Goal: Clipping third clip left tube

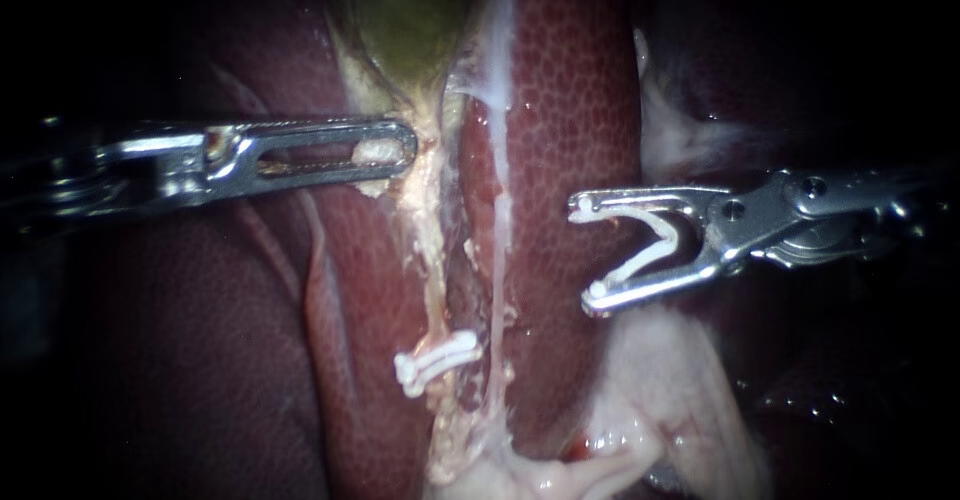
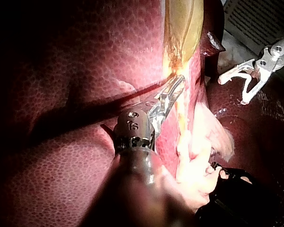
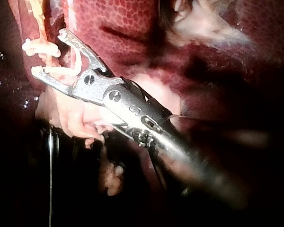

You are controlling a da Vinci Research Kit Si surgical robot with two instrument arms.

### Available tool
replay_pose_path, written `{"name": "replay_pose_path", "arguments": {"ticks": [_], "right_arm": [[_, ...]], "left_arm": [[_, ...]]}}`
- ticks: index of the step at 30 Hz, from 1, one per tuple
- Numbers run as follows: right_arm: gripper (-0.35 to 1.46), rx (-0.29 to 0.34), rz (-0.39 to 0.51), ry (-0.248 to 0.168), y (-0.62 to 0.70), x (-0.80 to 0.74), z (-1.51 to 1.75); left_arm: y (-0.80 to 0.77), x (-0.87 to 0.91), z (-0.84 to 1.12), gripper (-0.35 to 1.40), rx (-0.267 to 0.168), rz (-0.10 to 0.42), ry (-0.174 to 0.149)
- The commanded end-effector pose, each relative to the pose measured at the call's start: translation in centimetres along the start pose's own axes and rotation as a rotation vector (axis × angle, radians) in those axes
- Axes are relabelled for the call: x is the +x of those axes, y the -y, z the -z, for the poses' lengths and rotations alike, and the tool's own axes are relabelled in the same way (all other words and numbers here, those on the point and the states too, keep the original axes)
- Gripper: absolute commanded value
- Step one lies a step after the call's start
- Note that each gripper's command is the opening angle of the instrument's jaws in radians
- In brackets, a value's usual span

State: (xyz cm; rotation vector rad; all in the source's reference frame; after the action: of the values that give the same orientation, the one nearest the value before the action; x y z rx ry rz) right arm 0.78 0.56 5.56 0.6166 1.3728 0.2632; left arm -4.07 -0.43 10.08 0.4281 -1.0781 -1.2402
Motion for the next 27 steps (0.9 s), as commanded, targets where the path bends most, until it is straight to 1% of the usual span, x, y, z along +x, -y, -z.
{"name": "replay_pose_path", "arguments": {"ticks": [1,5,8,10,14,16,19,21,27], "right_arm": [[0.6,0.0,0.0,0.0,0.0,0.0,0.0],[0.6,-0.001,0.0,0.0,0.0,0.0,-0.01],[0.6,-0.001,0.0,-0.001,-0.01,0.0,-0.01],[0.6,-0.002,0.0,-0.001,-0.01,0.0,-0.02],[0.6,-0.002,0.0,-0.002,-0.02,-0.01,-0.04],[0.6,-0.003,0.0,-0.002,-0.02,-0.01,-0.04],[0.6,-0.003,0.0,-0.003,-0.02,-0.01,-0.05],[0.6,-0.004,0.0,-0.003,-0.02,-0.01,-0.06],[0.6,-0.005,0.001,-0.005,-0.03,-0.01,-0.09]], "left_arm": [[0.0,0.0,0.01,-0.23,0.0,0.0,0.0],[0.0,0.0,0.05,-0.23,0.002,-0.007,-0.001],[0.0,-0.02,0.15,-0.23,0.006,-0.006,-0.004],[0.0,-0.07,0.25,-0.23,0.013,-0.004,-0.009],[0.0,-0.19,0.47,-0.23,-0.002,0.002,-0.009],[0.0,-0.26,0.57,-0.23,-0.007,0.006,0.002],[0.02,-0.38,0.72,-0.23,-0.004,0.014,0.02],[0.05,-0.42,0.76,-0.23,-0.004,0.017,0.029],[0.1,-0.43,0.78,-0.23,-0.006,0.018,0.029]]}}
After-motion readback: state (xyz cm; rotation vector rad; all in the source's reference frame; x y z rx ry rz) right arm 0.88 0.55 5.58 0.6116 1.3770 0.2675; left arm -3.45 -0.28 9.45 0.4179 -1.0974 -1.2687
